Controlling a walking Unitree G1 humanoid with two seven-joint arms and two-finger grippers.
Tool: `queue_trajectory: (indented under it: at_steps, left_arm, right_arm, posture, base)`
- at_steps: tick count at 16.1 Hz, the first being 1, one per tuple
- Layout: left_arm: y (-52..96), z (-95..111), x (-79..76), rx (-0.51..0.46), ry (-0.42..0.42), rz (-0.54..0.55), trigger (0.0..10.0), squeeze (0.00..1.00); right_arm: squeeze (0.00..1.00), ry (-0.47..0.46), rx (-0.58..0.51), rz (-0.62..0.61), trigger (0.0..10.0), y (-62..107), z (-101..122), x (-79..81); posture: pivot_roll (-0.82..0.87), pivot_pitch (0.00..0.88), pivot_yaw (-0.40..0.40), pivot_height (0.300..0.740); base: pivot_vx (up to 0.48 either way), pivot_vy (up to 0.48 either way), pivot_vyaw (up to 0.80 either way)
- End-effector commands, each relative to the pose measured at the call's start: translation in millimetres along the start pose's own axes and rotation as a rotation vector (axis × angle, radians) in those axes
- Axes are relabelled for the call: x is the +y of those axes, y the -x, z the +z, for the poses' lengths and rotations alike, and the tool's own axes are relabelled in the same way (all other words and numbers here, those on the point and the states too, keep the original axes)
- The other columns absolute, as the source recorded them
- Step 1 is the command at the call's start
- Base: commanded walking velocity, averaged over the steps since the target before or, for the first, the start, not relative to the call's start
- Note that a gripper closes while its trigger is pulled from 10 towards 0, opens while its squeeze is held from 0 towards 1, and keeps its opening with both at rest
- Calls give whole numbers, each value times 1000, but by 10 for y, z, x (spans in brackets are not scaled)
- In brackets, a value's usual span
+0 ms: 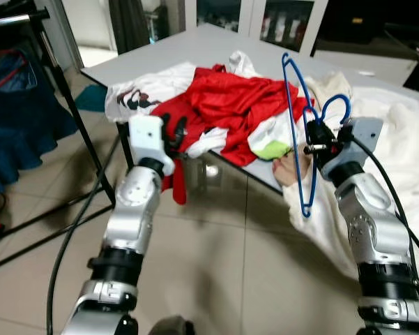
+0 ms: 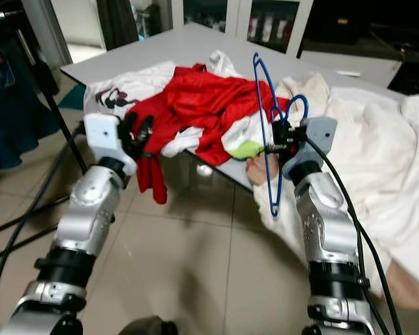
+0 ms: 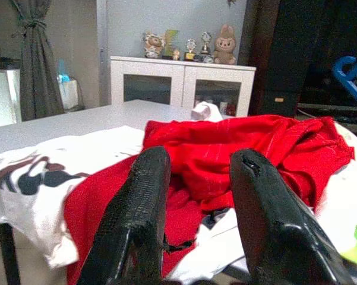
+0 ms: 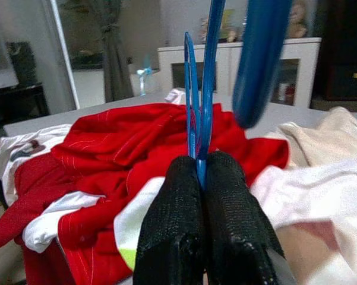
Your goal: Hang hanger
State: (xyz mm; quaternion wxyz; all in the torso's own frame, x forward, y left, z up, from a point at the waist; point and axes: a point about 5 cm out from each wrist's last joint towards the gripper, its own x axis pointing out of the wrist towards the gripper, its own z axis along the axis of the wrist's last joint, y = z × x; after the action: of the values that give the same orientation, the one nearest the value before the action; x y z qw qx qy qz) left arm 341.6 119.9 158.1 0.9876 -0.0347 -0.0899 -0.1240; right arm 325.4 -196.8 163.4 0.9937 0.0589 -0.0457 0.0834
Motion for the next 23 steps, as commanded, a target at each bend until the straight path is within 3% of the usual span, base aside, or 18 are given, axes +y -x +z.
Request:
queue_trajectory:
  at_steps: [1, 13, 23]
  left_arm:
    - [-64, 38, -103, -5, 1, -43, 10000, 0]
    - [-100, 43, -117, -1, -9, -58, 10000, 0]
    - [-100, -6, -139, 27, -38, -70, 10000, 0]
  right_arm:
    - [0, 11, 6, -25, 10000, 17, -27, -46]
    - [0, 7, 11, -22, 10000, 7, -68, -5]
    - [0, 13, 17, -14, 10000, 6, -77, 10]
  posture:
    - [97, 0, 35, 740]
    - [95, 0, 46, 740]
    - [94, 0, 46, 740]
  base:
    - [0, 439, 0]
    - [0, 428, 0]
    - [0, 0, 0]
